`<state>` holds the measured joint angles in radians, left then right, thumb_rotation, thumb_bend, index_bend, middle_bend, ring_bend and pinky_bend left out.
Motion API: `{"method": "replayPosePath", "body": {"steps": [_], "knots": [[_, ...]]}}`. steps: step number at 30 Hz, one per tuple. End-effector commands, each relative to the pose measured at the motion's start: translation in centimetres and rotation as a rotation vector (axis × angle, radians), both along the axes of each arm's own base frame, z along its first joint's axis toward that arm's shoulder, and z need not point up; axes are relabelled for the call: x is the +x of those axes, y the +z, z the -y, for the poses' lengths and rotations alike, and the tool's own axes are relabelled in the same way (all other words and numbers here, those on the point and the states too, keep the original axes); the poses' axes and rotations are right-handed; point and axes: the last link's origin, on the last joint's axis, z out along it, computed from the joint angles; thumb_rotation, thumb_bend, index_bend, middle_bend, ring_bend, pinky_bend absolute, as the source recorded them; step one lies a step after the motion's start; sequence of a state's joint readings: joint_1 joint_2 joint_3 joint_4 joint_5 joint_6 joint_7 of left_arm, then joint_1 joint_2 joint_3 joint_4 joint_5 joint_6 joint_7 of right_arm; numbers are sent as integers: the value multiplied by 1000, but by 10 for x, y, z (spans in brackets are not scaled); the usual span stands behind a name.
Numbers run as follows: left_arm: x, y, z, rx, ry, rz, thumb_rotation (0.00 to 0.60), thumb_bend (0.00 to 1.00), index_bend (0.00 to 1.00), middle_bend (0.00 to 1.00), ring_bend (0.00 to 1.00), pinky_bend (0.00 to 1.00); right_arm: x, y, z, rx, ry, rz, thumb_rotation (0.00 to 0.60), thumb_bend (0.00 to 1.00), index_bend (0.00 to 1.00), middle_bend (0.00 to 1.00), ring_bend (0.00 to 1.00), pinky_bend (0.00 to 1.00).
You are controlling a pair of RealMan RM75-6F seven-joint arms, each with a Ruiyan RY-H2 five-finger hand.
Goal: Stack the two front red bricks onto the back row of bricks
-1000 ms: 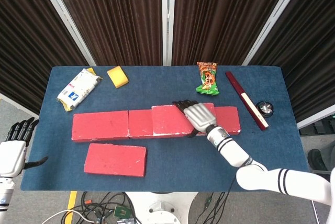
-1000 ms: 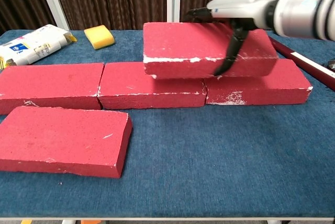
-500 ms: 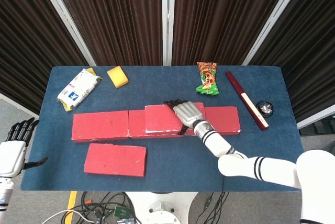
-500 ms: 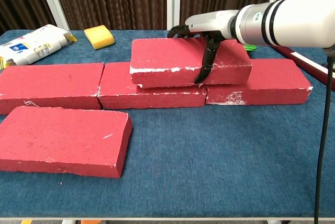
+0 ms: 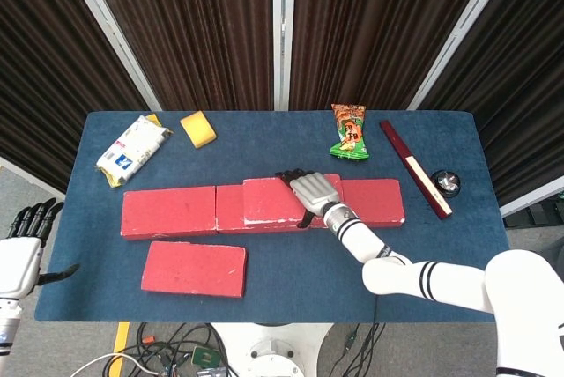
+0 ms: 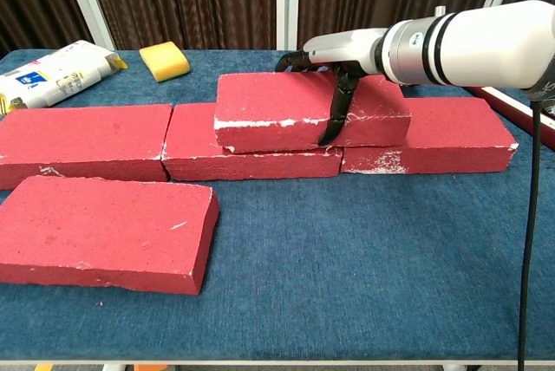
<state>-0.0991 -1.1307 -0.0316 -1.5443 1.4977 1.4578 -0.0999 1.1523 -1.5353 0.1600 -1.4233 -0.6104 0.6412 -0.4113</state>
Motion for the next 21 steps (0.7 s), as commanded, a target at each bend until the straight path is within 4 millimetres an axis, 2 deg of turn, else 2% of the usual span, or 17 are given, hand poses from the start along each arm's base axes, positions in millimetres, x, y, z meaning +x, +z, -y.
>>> {"method": "replayPosePath", "body": {"steps": [1, 21], "knots": [[0, 0, 0, 2, -1, 0, 600, 0, 2, 0, 0, 0, 0, -2, 0, 2, -3, -3, 600, 0, 0, 74, 63, 185], [-7, 1, 2, 8, 20, 11, 600, 0, 2, 0, 0, 0, 1, -6, 3, -6, -32, 6, 600, 0, 0, 69, 46, 185]]}}
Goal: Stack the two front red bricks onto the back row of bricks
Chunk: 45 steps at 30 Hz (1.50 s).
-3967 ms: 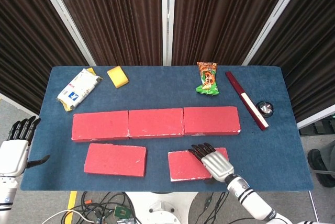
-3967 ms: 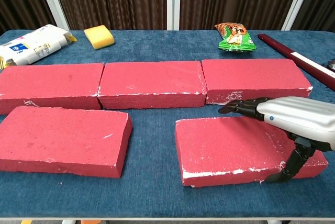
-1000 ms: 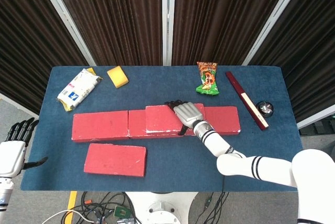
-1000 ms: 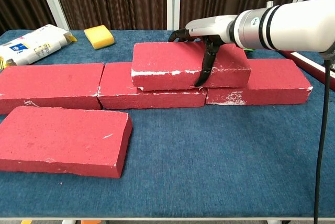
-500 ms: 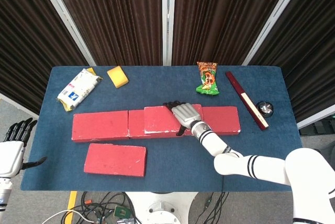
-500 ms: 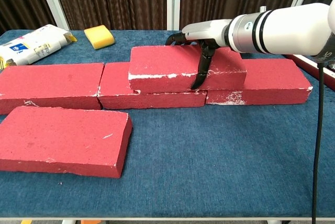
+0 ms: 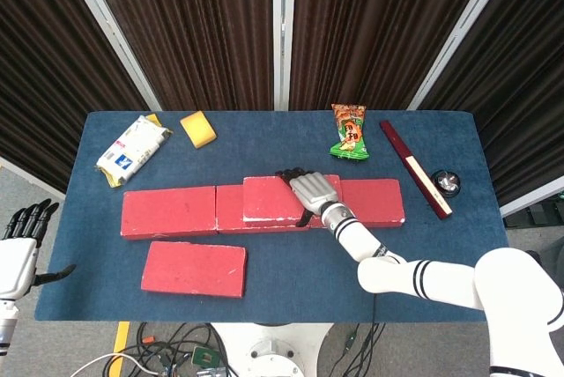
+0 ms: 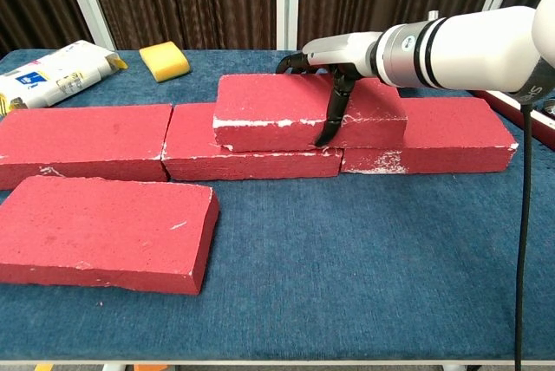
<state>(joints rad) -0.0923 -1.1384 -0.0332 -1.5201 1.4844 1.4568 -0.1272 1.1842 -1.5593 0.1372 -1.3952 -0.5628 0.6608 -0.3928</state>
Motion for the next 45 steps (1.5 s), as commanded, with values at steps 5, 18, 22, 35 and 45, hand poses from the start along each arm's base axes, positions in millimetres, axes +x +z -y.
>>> {"method": "replayPosePath", "body": {"steps": [5, 18, 22, 35, 45], "knots": [[-1, 0, 0, -1, -1, -1, 600, 0, 2, 0, 0, 0, 1, -1, 0, 3, 4, -2, 600, 0, 0, 68, 46, 184], [-1, 0, 0, -5, -1, 1, 600, 0, 2, 0, 0, 0, 2, -4, 0, 13, 6, -14, 600, 0, 0, 66, 46, 185], [-1, -1, 0, -7, -1, 1, 600, 0, 2, 0, 0, 0, 1, -5, 0, 19, 7, -13, 600, 0, 0, 56, 23, 181], [-1, -1, 0, -7, -1, 0, 600, 0, 3, 0, 0, 0, 3, -3, -1, 12, 8, 62, 600, 0, 0, 0, 0, 0], [-1, -1, 0, -7, 0, 0, 600, 0, 2, 0, 0, 0, 3, 0, -3, 14, 16, 69, 600, 0, 0, 0, 0, 0]]}}
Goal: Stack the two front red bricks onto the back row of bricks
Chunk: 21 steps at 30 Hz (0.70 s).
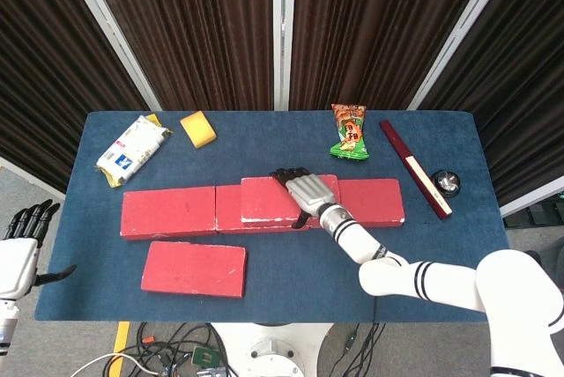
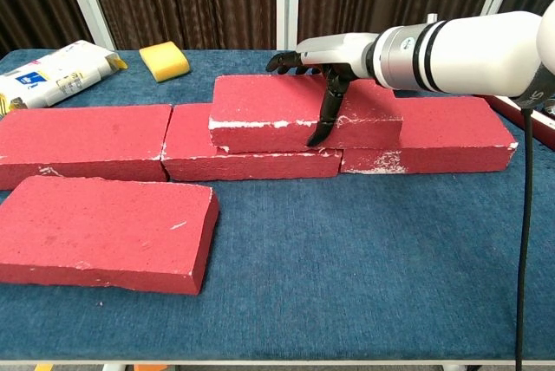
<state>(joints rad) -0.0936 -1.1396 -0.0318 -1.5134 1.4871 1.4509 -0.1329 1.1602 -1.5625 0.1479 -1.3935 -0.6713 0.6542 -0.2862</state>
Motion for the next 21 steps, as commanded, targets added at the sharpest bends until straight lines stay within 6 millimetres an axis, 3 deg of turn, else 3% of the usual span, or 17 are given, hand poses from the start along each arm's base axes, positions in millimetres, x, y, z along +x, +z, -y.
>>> {"method": "replayPosePath", "body": {"steps": [1, 12, 17, 21], "knots": [[0, 0, 0, 0, -1, 0, 600, 0, 2, 0, 0, 0, 0, 2, -1, -3, 3, 5, 600, 0, 0, 0, 0, 0], [3, 0, -1, -3, -7, -8, 600, 0, 2, 0, 0, 0, 5, 15, -5, -29, 42, 33, 600, 0, 0, 0, 0, 0], [8, -2, -1, -24, -15, -20, 600, 0, 2, 0, 0, 0, 4, 49, -13, -85, 81, 64, 600, 0, 0, 0, 0, 0], [15, -9, -1, -59, -25, -16, 600, 0, 2, 0, 0, 0, -10, 84, -21, -160, 87, 84, 600, 0, 0, 0, 0, 0]]}}
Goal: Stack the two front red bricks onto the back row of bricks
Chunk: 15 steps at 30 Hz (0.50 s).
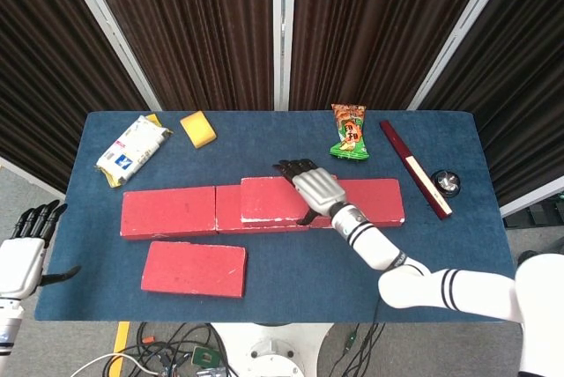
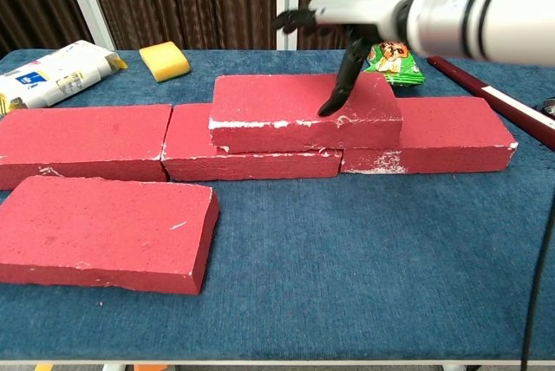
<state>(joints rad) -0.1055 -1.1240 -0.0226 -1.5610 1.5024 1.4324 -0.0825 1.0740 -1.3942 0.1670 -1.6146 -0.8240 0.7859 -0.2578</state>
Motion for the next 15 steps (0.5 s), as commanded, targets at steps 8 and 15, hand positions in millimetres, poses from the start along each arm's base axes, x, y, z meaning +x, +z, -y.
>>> {"method": "replayPosePath", "body": {"steps": [8, 15], "knots": [[47, -31, -8, -175, -108, 43, 600, 0, 2, 0, 0, 0, -58, 102, -20, -240, -27, 61, 600, 0, 0, 0, 0, 0], [79, -69, -9, -368, -161, 99, 600, 0, 1, 0, 0, 0, -94, 135, -38, -315, -50, 97, 600, 0, 0, 0, 0, 0]]}}
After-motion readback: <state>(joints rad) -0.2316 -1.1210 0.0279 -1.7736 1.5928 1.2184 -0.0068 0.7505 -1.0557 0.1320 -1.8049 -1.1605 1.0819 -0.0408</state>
